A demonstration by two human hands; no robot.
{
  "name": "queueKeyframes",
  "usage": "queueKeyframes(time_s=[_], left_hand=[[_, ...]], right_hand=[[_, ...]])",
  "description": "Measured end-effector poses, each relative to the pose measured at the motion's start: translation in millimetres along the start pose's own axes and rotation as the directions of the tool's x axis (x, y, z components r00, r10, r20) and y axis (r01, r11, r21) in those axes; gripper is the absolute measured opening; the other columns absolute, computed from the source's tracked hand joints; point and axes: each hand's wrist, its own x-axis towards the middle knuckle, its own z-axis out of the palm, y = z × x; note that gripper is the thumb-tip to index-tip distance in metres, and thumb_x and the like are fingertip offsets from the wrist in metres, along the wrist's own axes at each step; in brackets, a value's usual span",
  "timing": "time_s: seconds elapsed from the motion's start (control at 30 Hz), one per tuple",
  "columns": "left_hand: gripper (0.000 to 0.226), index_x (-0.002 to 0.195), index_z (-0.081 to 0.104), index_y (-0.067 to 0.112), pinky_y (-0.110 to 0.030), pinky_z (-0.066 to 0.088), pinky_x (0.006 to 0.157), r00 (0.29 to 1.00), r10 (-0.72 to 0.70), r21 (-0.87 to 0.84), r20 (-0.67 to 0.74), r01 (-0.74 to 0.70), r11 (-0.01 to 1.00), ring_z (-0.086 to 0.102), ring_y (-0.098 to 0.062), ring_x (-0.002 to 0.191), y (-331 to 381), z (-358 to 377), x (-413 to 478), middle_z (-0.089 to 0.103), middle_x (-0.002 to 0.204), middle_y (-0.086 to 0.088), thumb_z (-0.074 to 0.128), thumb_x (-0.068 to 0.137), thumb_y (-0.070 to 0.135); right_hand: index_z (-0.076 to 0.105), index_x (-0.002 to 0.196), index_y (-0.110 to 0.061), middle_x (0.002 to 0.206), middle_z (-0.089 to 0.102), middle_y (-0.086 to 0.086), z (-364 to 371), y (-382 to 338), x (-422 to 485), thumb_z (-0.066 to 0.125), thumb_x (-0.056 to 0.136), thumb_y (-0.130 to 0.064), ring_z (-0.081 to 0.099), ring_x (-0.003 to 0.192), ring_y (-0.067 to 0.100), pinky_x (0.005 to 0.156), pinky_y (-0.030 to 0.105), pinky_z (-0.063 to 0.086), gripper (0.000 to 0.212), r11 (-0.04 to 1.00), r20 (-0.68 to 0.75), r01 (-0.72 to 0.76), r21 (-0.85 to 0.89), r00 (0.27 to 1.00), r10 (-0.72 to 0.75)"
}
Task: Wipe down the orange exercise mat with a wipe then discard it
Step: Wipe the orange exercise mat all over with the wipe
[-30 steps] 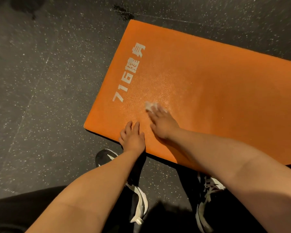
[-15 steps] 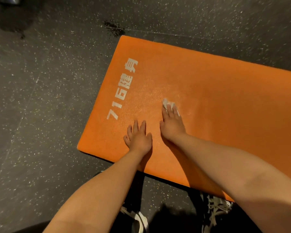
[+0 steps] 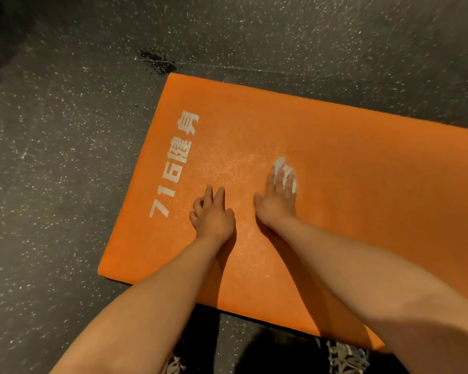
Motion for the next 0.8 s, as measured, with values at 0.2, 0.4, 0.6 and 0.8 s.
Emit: queueKeyframes(time_s=[0.2,0.4,0.6,0.8], left_hand=[[0.062,0.157,0.022,0.035,-0.05,0.007,0.12,0.994,0.049,0.035,-0.102,-0.045,0.998,0.007,-0.03,0.149,2.9,-7.2,36.5,0.0,0.168,0.002,0.042,0.1,0.023],[0.061,0.156,0.018,0.044,-0.048,0.007,0.119,0.995,0.038,0.059,-0.095,-0.033,0.998,0.007,-0.025,0.146,-0.4,-12.8,63.2,-0.001,0.167,0.011,0.042,0.1,0.038],[0.051,0.146,0.037,0.044,-0.046,0.012,0.116,0.978,-0.025,-0.08,-0.209,0.008,0.997,0.022,-0.024,0.136,3.2,-11.4,72.4,0.025,0.159,0.008,0.045,0.097,0.033],[0.059,0.156,0.025,0.038,-0.05,0.005,0.12,0.974,0.178,0.068,-0.14,-0.17,0.983,0.008,-0.026,0.147,12.1,-16.8,90.6,0.015,0.165,0.003,0.044,0.1,0.037]], right_hand=[[0.001,0.163,-0.026,0.169,-0.016,-0.002,4.8,-35.8,25.0,0.026,0.109,-0.041,-0.025,0.153,0.021,0.125,0.048,-0.005,0.061,0.858,0.135,0.507,-0.084,0.859,-0.494],[-0.013,0.161,-0.018,0.164,-0.03,0.008,-23.6,-11.4,69.1,0.022,0.108,-0.045,-0.03,0.15,0.026,0.125,0.047,-0.006,0.069,0.997,-0.107,-0.027,0.07,0.994,0.035],[-0.003,0.163,-0.02,0.169,-0.015,0.003,-1.7,-60.0,66.0,0.027,0.109,-0.037,-0.02,0.154,0.02,0.126,0.047,-0.005,0.064,0.878,0.0,0.472,-0.083,0.881,-0.474],[-0.003,0.162,-0.022,0.167,-0.02,0.01,-25.5,-14.2,79.0,0.026,0.108,-0.045,-0.018,0.154,0.026,0.126,0.044,-0.004,0.065,0.988,-0.208,0.154,-0.005,0.966,-0.152]])
